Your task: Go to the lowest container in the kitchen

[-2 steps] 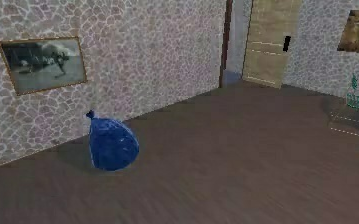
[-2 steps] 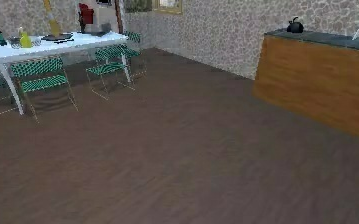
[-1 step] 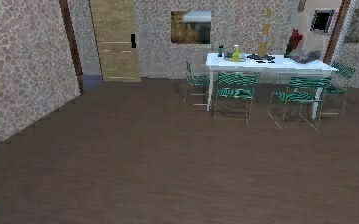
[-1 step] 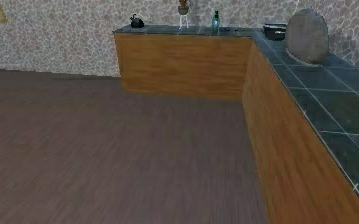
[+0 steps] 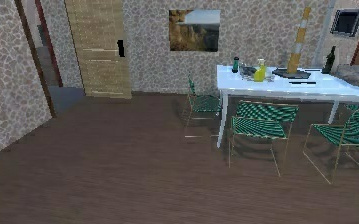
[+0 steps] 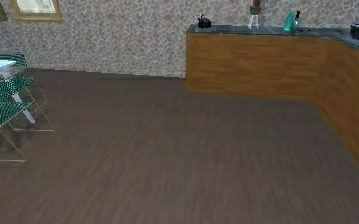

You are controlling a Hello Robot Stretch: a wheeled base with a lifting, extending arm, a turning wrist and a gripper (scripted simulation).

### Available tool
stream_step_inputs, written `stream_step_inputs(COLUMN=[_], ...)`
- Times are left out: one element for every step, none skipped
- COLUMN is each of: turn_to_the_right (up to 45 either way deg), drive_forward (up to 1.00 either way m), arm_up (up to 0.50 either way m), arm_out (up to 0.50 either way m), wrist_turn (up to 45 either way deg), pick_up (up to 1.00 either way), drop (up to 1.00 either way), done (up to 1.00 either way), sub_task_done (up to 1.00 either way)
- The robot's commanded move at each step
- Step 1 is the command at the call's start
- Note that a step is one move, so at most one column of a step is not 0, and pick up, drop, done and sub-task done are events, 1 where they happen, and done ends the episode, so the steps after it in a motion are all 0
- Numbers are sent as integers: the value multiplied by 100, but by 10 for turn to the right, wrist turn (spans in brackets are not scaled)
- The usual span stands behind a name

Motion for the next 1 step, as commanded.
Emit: stream_step_inputs(turn_to_the_right=[30], drive_forward=[0], arm_up=[0], arm_out=[0], wrist_turn=[0], pick_up=[0], drop=[0], done=[0], sub_task_done=[0])
